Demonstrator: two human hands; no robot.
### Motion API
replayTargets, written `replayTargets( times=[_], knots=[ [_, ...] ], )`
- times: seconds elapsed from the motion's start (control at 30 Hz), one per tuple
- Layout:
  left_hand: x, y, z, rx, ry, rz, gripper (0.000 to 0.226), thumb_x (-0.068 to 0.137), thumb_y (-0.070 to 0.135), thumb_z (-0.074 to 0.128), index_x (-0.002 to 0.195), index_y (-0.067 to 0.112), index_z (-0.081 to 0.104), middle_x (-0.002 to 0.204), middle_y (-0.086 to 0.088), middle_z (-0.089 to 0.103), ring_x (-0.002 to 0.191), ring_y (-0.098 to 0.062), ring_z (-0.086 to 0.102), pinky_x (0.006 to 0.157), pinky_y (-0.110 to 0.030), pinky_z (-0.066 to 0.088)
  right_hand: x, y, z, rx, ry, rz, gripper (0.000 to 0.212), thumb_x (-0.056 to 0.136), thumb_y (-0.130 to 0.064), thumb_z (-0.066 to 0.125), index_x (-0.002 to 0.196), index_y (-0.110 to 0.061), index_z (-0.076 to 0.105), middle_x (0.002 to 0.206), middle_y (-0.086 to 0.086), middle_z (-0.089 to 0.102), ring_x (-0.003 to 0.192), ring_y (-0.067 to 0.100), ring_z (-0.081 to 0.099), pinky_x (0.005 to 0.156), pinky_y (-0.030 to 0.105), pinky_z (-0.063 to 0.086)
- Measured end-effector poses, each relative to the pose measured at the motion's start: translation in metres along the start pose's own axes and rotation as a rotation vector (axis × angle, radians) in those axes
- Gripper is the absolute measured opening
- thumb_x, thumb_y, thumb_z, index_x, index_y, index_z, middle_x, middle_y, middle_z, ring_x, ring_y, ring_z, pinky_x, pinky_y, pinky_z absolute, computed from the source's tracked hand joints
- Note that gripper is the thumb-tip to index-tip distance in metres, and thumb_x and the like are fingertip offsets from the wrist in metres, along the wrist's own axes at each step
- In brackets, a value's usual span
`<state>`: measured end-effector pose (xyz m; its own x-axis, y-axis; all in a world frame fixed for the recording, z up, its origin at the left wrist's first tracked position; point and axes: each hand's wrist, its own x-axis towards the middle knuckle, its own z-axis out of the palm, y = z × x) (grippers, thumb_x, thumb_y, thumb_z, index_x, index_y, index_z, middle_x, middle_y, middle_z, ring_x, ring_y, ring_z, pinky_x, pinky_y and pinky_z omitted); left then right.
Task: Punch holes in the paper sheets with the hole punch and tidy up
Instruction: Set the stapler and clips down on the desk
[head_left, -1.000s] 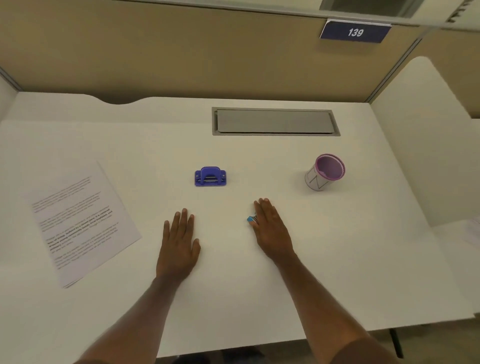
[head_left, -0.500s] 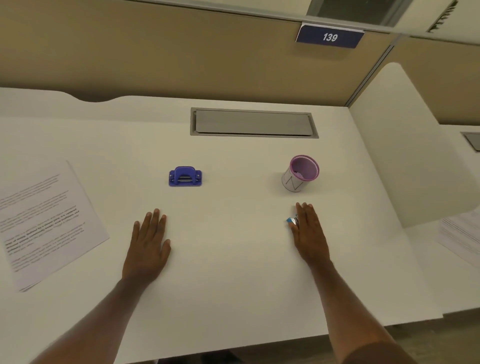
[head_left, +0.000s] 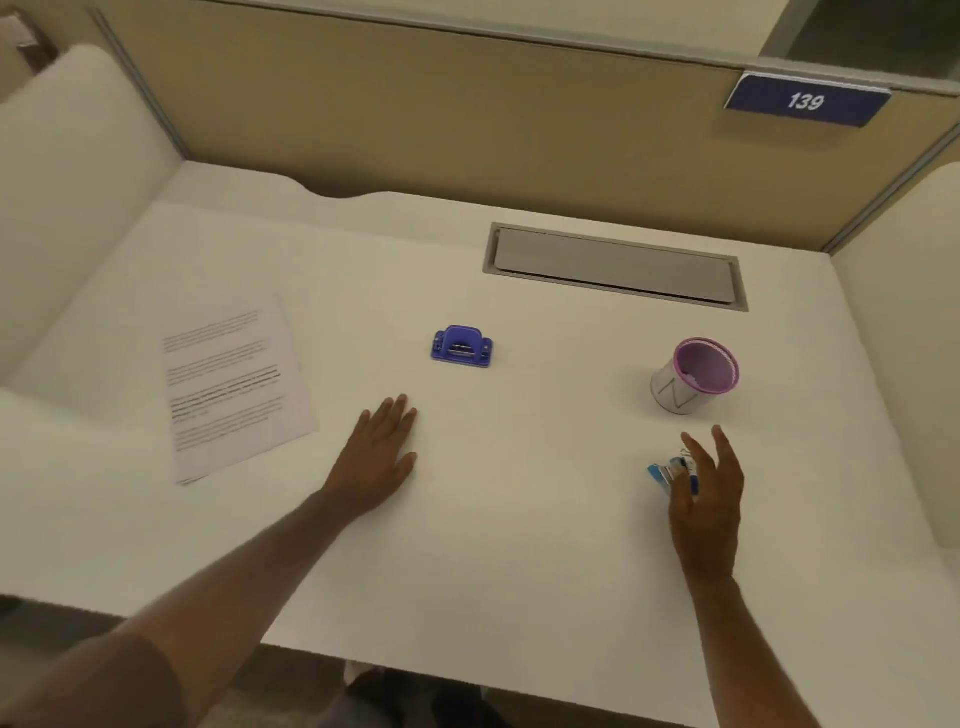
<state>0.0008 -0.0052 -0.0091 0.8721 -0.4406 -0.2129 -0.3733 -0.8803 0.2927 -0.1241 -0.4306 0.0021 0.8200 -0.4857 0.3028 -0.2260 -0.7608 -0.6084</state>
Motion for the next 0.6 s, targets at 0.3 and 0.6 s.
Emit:
replayTargets(
  times=[0.3, 0.6],
  knots=[
    [-0.020, -0.017, -0.036, -0.038, -0.226, 0.042, 0.060, 0.105, 0.039, 0.043, 0.159, 0.021, 0.025, 0.171, 0.000, 0.002, 0.158, -0.018, 0.004, 0.128, -0.036, 0.009, -0.007, -0.117, 0.059, 0.154, -0.004, -0.153, 0.043, 0.094, 0.004, 0.051, 0.132, -0.015, 0.060, 0.143, 0.007, 0.054, 0.133, 0.025, 0.047, 0.107, 0.004, 0.024],
    [-0.048, -0.095, -0.072, -0.216, -0.020, 0.138, 0.041, 0.103, 0.034, 0.052, 0.143, 0.026, 0.054, 0.161, 0.005, 0.038, 0.153, -0.014, 0.024, 0.123, -0.027, 0.018, -0.024, -0.260, 0.161, 0.158, -0.301, -0.342, 0.039, 0.093, 0.004, 0.057, 0.122, -0.020, 0.067, 0.133, -0.001, 0.063, 0.126, 0.019, 0.053, 0.110, 0.017, 0.034]
  ],
)
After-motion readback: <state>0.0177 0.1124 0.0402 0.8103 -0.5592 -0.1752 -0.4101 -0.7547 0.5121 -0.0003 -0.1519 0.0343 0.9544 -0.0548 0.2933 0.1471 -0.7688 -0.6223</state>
